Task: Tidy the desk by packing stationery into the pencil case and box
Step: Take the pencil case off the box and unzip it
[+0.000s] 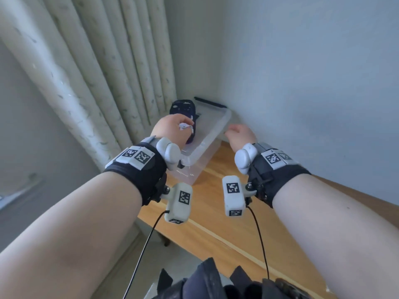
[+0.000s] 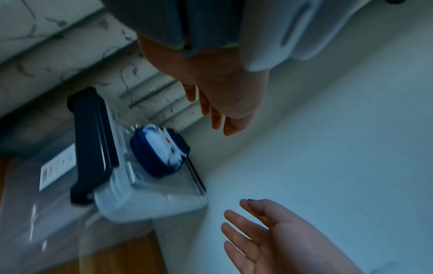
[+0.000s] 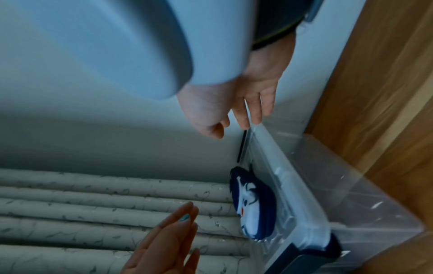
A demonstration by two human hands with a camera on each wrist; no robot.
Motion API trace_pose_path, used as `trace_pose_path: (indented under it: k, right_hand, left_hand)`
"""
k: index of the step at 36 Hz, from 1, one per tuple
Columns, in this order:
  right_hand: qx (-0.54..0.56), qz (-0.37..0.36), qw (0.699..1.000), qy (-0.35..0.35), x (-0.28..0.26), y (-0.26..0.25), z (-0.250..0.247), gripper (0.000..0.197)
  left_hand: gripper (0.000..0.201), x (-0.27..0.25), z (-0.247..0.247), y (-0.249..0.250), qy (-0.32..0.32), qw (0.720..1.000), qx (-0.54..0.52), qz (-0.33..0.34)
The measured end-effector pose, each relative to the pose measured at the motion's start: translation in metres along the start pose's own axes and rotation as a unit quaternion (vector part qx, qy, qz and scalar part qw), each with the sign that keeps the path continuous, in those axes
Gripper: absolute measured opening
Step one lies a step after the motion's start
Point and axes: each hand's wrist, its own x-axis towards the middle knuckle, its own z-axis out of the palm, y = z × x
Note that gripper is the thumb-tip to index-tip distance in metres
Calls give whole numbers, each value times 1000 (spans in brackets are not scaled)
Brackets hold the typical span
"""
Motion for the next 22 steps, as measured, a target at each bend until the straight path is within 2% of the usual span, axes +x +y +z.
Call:
trace_pose_path:
  k: [3, 6, 10, 17, 22]
  right_hand:
    - [10, 4, 1000, -4, 0, 8, -1, 46]
    - [-13, 19, 999, -31, -3, 19, -5, 49]
    - [-50, 24, 997, -50, -3, 24, -11, 48]
    - [-94, 44, 992, -76, -7, 27, -15, 34]
    - [-78, 73, 990, -91, -9, 34, -13, 12]
  left_hand:
    - [29, -2, 8, -2, -8, 1000, 19, -12]
    - [34, -7, 16, -1, -48, 997, 45, -35]
    - [40, -8, 22, -2, -70, 994, 31, -78]
    - [48, -10, 40, 1, -118, 987, 11, -111]
    - [47, -16, 55, 10, -179, 975, 66, -114]
